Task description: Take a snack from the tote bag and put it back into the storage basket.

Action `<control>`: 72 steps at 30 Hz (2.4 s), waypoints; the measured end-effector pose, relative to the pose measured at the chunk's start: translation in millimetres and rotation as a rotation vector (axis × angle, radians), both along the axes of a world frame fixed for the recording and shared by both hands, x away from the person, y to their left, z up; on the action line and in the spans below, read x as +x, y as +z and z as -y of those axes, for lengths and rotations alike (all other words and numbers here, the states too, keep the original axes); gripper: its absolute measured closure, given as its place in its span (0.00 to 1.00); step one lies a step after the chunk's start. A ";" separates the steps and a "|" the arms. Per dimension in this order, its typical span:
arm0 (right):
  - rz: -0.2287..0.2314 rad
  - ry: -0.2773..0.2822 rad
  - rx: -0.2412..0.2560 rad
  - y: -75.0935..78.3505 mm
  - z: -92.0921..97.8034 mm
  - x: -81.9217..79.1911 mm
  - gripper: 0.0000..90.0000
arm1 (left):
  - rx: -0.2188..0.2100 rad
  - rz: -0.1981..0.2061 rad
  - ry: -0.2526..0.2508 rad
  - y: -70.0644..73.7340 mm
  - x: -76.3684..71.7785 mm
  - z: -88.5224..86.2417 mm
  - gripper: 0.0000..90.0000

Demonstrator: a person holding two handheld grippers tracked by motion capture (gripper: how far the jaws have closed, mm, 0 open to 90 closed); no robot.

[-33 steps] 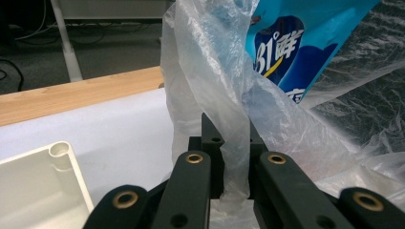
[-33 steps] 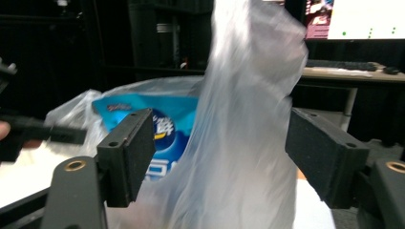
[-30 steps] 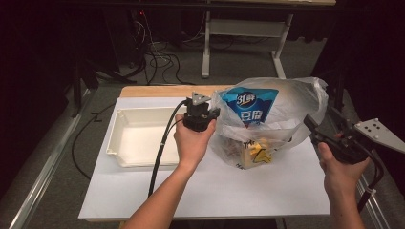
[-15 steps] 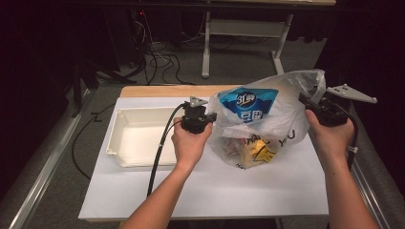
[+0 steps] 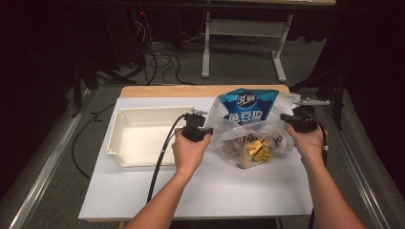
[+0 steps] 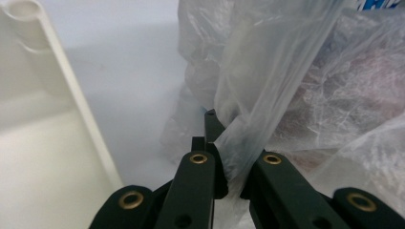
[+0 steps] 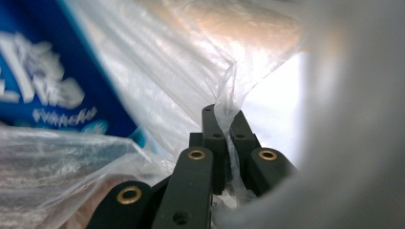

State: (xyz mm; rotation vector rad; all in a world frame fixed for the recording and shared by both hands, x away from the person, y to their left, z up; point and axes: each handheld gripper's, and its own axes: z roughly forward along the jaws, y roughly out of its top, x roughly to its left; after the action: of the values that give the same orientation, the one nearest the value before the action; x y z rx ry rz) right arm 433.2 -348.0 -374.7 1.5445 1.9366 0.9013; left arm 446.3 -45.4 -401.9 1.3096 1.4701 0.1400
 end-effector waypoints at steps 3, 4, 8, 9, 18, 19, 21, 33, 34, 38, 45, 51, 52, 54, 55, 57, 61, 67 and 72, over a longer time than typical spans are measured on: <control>0.032 0.049 -0.012 -1.2 -7.0 -3.1 1.00 | -0.034 0.013 0.016 4.7 1.6 -3.9 0.98; 0.038 0.051 -0.004 0.5 -7.0 -4.3 1.00 | -0.040 0.029 0.024 8.5 1.5 -5.7 0.93; 0.109 0.066 0.039 12.9 -5.2 -10.7 1.00 | -0.108 0.147 0.051 37.7 -2.8 -11.0 0.66; 0.117 0.067 0.040 16.1 -5.7 -12.2 1.00 | -0.116 0.182 0.053 45.6 -4.5 -10.8 0.62; 0.156 0.068 0.069 26.1 -4.0 -16.5 1.00 | -0.089 0.149 0.081 55.8 16.8 -6.0 0.97; 0.148 0.073 0.072 25.0 -3.1 -15.9 1.00 | -0.063 0.103 0.077 47.2 21.1 -4.7 0.98; 0.123 0.081 0.079 21.3 -1.2 -14.0 1.00 | -0.017 0.030 0.058 29.5 24.4 -0.8 0.99; -0.018 0.056 0.045 -28.9 13.6 -10.9 1.00 | 0.130 -0.005 0.023 -28.7 -13.7 17.7 0.99; -0.028 0.055 0.042 -32.1 13.9 -10.9 1.00 | 0.129 0.001 0.015 -27.5 -19.3 19.5 0.99; -0.047 0.055 0.048 -45.8 15.7 -11.2 1.00 | 0.127 0.021 -0.001 -35.4 -39.6 24.4 0.99; -0.021 0.081 0.095 -53.8 15.3 -15.4 0.98 | 0.126 0.055 0.091 -73.7 -57.5 18.3 0.99; 0.012 0.112 0.100 -54.0 17.1 -23.4 0.93 | 0.119 0.043 0.086 -80.2 -63.1 5.6 0.99; 0.010 0.099 0.096 -55.3 19.1 -24.0 0.89 | 0.089 0.024 0.090 -78.5 -62.2 2.4 0.97; 0.011 0.074 0.122 -56.0 23.6 -25.9 0.73 | 0.060 0.022 0.093 -71.3 -64.2 -2.6 0.86; 0.022 0.077 0.148 -54.6 25.7 -27.7 0.68 | 0.048 0.042 0.088 -65.6 -67.6 -4.0 0.82; 0.045 0.093 0.205 -49.2 27.3 -34.8 0.58 | 0.018 0.079 0.077 -53.3 -75.3 -5.7 0.75; 0.080 0.071 0.225 -42.1 26.7 -50.7 0.46 | -0.096 0.094 0.069 -29.4 -82.6 -16.3 0.64; 0.101 0.020 0.257 -40.2 29.6 -70.5 0.46 | -0.223 0.131 0.080 -3.7 -91.1 -16.8 0.48; 0.055 0.091 0.291 -47.0 22.4 -75.6 0.78 | -0.207 0.187 -0.021 -5.0 -95.9 5.0 0.31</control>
State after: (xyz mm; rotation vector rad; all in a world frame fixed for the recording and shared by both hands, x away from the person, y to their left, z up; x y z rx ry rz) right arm 357.6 -370.4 -421.7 1.5797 1.9146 1.2991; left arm 350.4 -50.3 -406.9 1.1137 1.2764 0.0912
